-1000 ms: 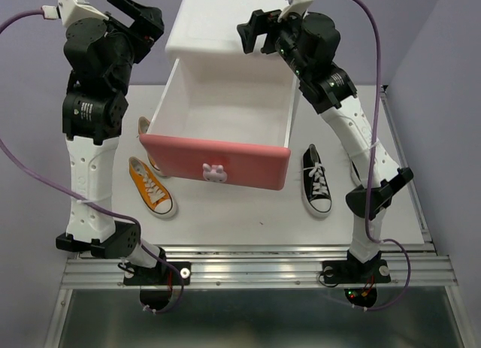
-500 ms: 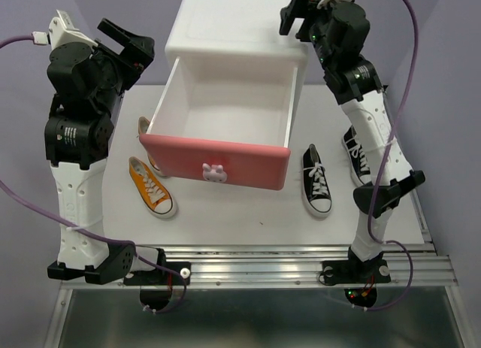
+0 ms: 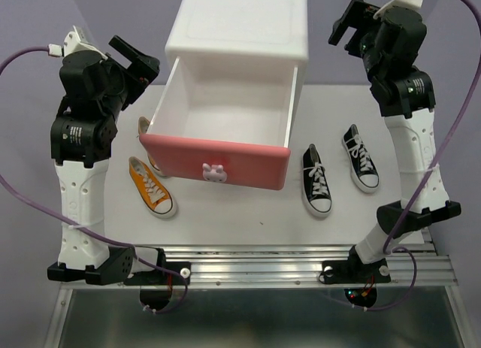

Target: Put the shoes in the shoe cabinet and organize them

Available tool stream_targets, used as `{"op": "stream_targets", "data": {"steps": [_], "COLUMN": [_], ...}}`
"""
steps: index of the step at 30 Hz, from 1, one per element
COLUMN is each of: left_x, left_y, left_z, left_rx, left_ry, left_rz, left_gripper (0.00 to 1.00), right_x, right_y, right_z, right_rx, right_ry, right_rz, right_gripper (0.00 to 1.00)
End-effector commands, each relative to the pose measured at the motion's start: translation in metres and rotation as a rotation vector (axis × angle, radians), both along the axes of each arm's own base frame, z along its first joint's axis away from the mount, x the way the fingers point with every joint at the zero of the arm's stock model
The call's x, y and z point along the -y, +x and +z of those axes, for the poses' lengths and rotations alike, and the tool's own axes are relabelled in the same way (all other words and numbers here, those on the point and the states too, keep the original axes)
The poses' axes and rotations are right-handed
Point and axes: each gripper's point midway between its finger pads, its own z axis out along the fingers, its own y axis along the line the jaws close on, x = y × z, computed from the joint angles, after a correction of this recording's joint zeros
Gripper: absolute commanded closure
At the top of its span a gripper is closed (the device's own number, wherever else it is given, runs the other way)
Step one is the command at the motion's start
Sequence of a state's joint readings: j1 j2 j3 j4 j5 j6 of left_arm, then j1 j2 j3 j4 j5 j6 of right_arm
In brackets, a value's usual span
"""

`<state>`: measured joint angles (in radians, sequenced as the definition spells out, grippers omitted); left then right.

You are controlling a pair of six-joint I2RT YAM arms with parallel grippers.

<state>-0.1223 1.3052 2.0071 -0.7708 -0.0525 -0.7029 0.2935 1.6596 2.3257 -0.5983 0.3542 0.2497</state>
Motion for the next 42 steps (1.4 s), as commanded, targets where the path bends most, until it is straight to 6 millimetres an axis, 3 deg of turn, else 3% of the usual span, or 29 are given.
{"op": "stream_targets", "data": {"steps": [1,4,7,8,11,12,14,18,23,28,31,39,42], "left_x": [-0.004,-0.010,-0.015,-0.017,-0.022,-0.023,-0.026,-0.032,-0.033,-0.044,-0.045,-0.045,-0.044], "left_y": [-0.013,-0.016,-0.017,-0.017,-0.019,-0.020,-0.022,-0.025,-0.032,-0.039,-0.042,-0.046,-0.047], "left_z": [-0.008,-0.023,-0.031,-0.032,-0.037,-0.040,-0.042,-0.052,-0.062,-0.069,-0.071,-0.079,-0.082], "left_rx": [-0.017,-0.068,-0.089,-0.092,-0.112,-0.125,-0.132,-0.158,-0.184,-0.208,-0.220,-0.241,-0.251], "left_ry": [0.016,0.008,0.005,0.003,-0.001,0.000,0.000,-0.010,-0.019,-0.014,-0.004,0.002,0.007], "left_rz": [-0.014,0.012,0.025,0.033,0.051,0.055,0.062,0.088,0.095,0.128,0.124,0.122,0.116], "left_gripper": [0.01,0.01,0.01,0.01,0.01,0.01,0.01,0.01,0.01,0.01,0.01,0.01,0.01], "right_x": [0.027,0.029,0.021,0.018,0.013,0.012,0.006,0.002,0.000,-0.006,-0.006,-0.011,-0.015], "right_y": [-0.027,-0.053,-0.078,-0.086,-0.103,-0.105,-0.112,-0.125,-0.105,-0.090,-0.082,-0.102,-0.102], "right_z": [-0.071,-0.121,-0.156,-0.181,-0.205,-0.227,-0.247,-0.309,-0.331,-0.374,-0.387,-0.447,-0.457], "right_rx": [-0.275,-0.461,-0.594,-0.672,-0.726,-0.771,-0.821,-0.995,-0.975,-1.087,-1.070,-1.217,-1.231], "right_ry": [-0.031,-0.026,-0.019,-0.007,-0.001,-0.016,-0.017,-0.045,-0.074,-0.117,-0.115,-0.118,-0.101], "right_rz": [-0.095,-0.089,-0.027,-0.019,0.025,0.036,0.076,0.102,0.110,0.127,0.115,0.158,0.172], "right_gripper": [0.00,0.00,0.00,0.00,0.00,0.00,0.00,0.00,0.00,0.00,0.00,0.00,0.00]}}
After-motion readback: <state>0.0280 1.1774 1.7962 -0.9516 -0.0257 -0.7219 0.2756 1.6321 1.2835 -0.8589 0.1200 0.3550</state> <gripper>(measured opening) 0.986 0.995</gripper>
